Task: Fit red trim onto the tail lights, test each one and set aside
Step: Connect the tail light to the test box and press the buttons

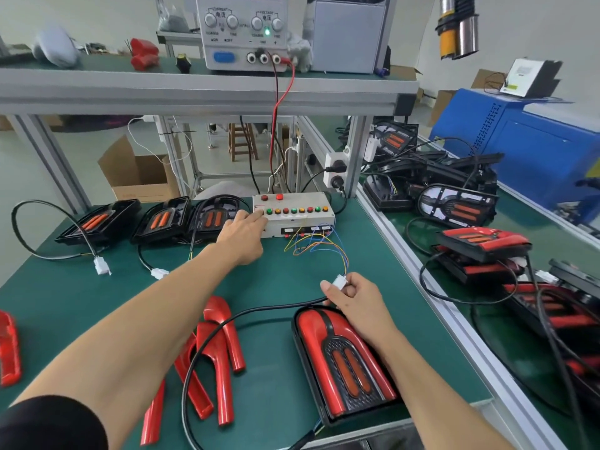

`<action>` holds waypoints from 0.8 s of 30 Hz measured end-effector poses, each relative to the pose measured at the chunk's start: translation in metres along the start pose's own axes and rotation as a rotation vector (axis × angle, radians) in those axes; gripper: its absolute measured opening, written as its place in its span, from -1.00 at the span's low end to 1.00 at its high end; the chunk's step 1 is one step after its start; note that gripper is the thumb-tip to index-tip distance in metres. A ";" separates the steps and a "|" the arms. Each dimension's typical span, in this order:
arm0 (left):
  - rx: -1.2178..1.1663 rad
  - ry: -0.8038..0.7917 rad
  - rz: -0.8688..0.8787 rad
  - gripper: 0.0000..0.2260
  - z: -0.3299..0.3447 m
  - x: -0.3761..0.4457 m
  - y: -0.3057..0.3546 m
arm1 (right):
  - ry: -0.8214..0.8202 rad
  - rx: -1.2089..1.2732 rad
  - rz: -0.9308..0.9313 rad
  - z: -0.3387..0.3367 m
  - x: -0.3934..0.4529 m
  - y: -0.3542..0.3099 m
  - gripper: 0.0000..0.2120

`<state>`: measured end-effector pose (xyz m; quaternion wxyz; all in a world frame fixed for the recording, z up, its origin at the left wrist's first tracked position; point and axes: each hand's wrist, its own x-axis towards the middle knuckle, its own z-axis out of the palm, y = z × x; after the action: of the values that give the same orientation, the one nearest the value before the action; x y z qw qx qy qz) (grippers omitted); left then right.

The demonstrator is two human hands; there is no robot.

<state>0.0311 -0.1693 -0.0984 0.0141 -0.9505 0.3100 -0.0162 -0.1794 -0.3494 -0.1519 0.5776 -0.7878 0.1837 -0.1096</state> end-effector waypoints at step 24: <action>0.082 -0.007 -0.021 -0.47 -0.003 0.006 0.004 | 0.023 -0.025 -0.015 0.000 0.002 0.003 -0.49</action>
<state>0.0331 -0.1764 -0.0955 0.0539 -0.9524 0.2989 -0.0258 -0.1783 -0.3506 -0.1553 0.5649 -0.7949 0.1856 -0.1208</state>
